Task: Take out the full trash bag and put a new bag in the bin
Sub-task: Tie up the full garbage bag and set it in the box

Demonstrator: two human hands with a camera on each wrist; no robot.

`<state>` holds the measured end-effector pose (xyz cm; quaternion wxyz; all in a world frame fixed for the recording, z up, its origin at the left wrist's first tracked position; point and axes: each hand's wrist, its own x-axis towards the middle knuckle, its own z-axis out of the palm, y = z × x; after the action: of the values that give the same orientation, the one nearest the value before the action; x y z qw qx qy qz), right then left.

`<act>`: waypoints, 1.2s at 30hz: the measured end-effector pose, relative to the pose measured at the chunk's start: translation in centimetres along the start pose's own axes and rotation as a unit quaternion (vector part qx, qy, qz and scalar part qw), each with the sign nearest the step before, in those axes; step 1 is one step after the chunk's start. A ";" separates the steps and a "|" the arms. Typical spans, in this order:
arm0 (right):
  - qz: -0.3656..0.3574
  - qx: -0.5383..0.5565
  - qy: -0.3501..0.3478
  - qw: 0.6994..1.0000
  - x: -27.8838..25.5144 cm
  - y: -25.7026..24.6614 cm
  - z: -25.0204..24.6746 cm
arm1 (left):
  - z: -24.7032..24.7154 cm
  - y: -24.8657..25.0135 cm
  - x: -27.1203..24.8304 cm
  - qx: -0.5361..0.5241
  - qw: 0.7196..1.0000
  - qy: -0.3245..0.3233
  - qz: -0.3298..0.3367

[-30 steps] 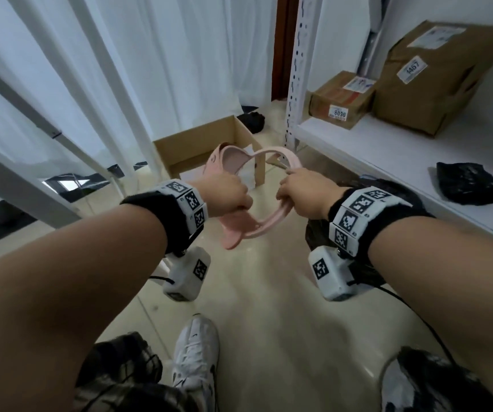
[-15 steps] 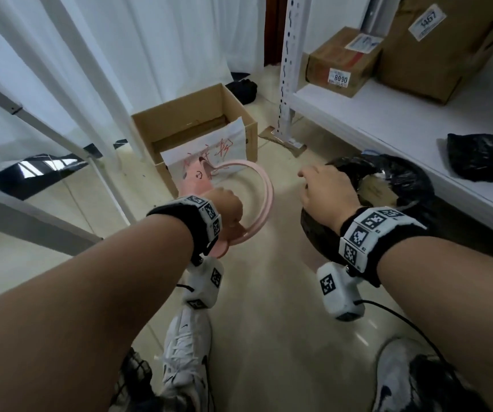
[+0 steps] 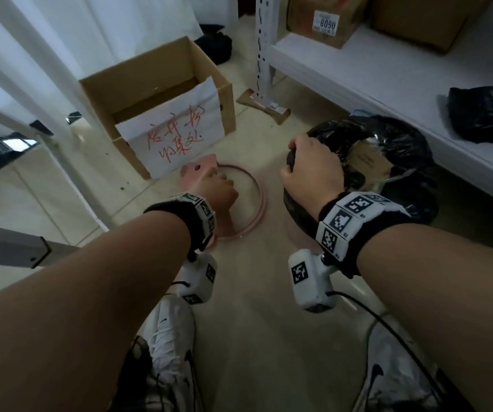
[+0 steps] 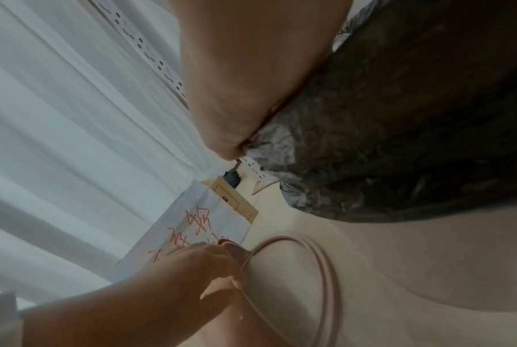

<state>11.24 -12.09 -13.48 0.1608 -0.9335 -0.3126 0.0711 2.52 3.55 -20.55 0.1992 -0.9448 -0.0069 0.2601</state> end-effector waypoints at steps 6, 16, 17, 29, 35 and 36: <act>-0.033 0.044 -0.054 0.997 -0.5 -0.9 0.1 | -0.4 -1.2 -1.0 -0.017 0.998 -0.060 -0.030; -0.183 0.004 -0.205 0.961 -3.5 -5.0 0.1 | -5.5 -5.3 -5.2 -0.027 0.997 0.052 -0.047; -0.187 0.009 -0.229 0.955 -4.0 -5.1 -0.2 | -6.1 -5.7 -5.9 -0.045 0.996 0.045 -0.056; -0.122 -0.062 -0.176 0.975 -3.4 -0.2 -8.0 | -13.9 0.2 -9.2 -0.291 0.946 0.043 -0.135; -0.090 -0.095 -0.166 0.977 -3.1 3.5 -7.9 | -12.3 1.3 -7.1 -0.248 0.959 -0.049 -0.126; -0.081 -0.094 -0.156 0.980 -3.0 4.1 -7.9 | -12.1 1.1 -6.6 -0.249 0.956 -0.047 -0.145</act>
<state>13.00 -18.97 -7.40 0.0265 -0.8934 -0.4137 0.1732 2.65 -2.72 -8.24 -0.0067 -0.9398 -0.2180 0.2629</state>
